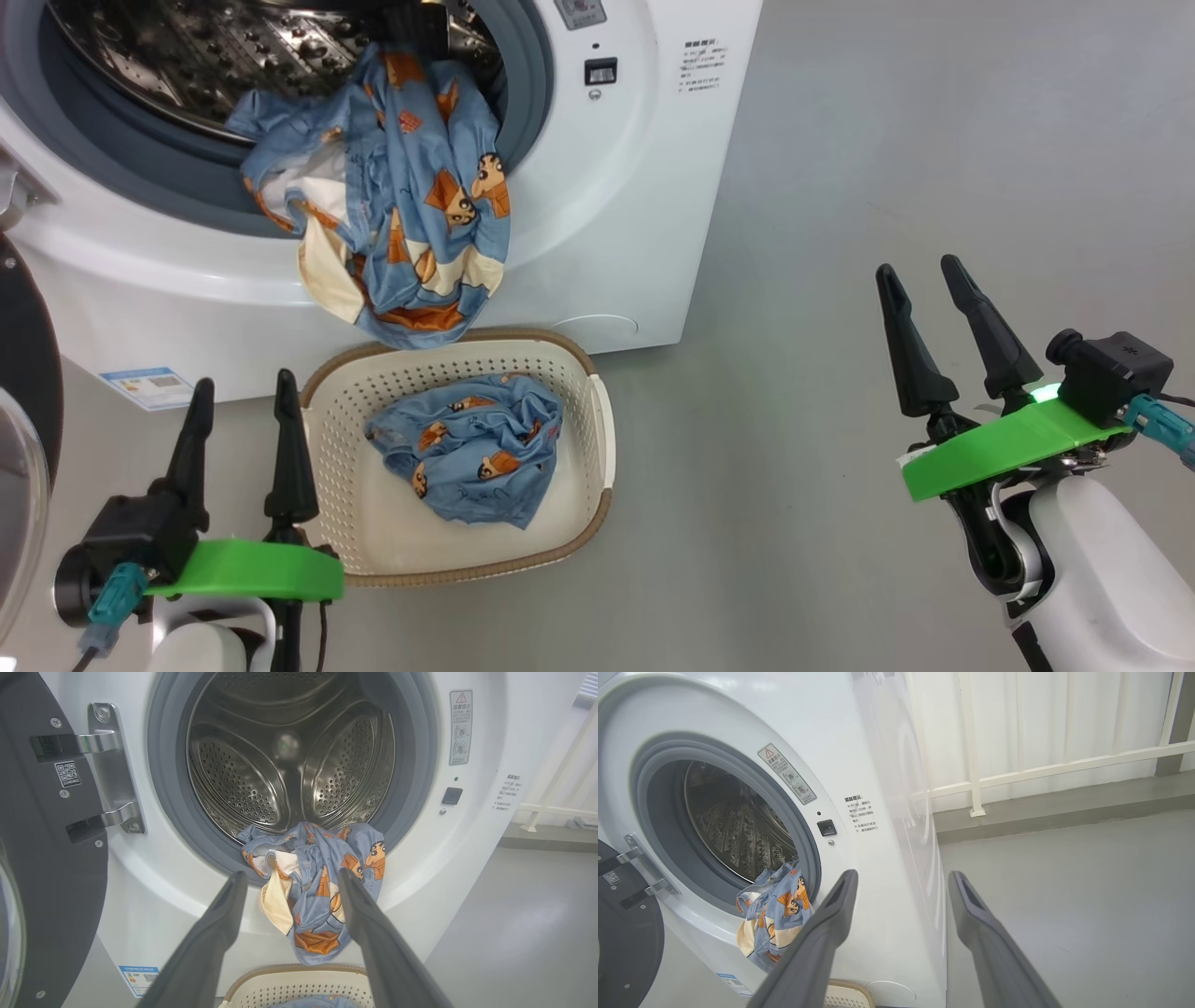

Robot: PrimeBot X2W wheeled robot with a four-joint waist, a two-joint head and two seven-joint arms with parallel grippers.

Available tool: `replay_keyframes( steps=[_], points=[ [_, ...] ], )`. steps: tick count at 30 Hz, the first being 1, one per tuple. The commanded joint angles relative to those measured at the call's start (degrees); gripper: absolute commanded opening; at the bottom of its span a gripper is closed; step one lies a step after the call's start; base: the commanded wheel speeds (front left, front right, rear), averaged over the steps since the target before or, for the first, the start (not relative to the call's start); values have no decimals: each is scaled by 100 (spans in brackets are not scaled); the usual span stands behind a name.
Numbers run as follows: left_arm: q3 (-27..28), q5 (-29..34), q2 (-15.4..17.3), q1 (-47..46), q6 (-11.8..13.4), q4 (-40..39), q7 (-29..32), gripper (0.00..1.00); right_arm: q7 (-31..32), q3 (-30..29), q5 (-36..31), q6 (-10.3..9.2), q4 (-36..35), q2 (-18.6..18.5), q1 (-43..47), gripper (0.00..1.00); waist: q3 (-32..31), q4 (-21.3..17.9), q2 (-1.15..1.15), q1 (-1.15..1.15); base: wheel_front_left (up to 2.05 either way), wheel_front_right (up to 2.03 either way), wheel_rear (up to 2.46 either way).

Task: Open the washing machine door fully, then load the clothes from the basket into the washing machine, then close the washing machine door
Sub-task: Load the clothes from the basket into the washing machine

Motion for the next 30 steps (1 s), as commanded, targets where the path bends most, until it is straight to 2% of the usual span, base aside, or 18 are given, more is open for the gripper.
replay_keyframes(
  steps=[1,19,30],
  points=[
    [140,46,72,-73,29,-110,-37,100,-46,101,-98,25,-127,-52,37,100,11,-5,0,0,0,0,0],
    [43,-60,179,-499,-17,583,29,100,-46,85,-312,25,-181,2,-48,100,368,-189,0,0,0,0,0],
    [-5,-479,249,-1340,-163,1598,355,100,-46,70,-387,25,-264,70,-191,100,830,-309,0,0,0,0,0]
  ],
)
